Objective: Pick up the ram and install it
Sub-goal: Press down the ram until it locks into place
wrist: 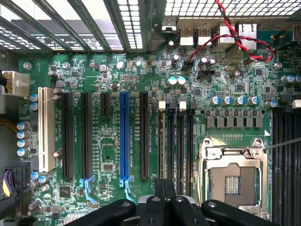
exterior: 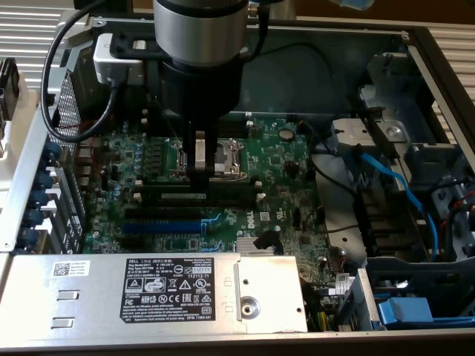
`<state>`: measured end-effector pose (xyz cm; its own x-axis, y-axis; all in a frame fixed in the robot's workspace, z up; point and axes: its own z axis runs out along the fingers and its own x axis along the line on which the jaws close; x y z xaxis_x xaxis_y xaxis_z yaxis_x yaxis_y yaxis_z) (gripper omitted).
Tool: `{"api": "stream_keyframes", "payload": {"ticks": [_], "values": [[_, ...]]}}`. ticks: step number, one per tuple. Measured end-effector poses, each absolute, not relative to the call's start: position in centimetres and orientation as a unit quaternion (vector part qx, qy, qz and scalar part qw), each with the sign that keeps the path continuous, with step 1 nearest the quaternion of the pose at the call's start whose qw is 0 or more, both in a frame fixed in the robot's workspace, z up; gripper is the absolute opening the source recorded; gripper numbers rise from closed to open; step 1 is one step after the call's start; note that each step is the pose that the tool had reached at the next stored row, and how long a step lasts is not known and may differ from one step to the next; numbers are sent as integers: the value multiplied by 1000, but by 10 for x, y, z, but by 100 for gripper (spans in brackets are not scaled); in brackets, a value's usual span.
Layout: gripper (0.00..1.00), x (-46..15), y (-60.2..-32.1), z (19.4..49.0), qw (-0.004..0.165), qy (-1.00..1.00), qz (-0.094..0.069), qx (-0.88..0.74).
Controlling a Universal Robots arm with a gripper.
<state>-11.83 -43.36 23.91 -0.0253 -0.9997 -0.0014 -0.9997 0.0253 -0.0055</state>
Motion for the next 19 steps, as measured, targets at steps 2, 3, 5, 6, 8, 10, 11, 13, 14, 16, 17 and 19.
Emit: {"api": "stream_keyframes", "payload": {"ticks": [2, 3, 5, 6, 8, 10, 11, 13, 14, 16, 17, 19], "values": [[10, -118, -434, 239, 2, 716, -1, -698], [10, -118, -434, 239, 2, 716, -1, -698], [10, -118, -434, 239, 2, 716, -2, -698], [10, -118, -433, 239, 2, 716, -2, -698], [10, -117, -432, 239, 1, 716, -2, -698], [10, -116, -432, 239, 1, 716, -2, -698], [10, -116, -432, 239, 1, 716, -2, -698], [10, -116, -432, 239, 1, 716, -2, -698], [10, -116, -432, 239, 1, 716, -3, -698], [10, -116, -432, 239, 1, 716, -3, -698], [10, -116, -432, 239, 1, 716, -3, -698], [10, -116, -432, 239, 1, 716, -3, -698]]}}
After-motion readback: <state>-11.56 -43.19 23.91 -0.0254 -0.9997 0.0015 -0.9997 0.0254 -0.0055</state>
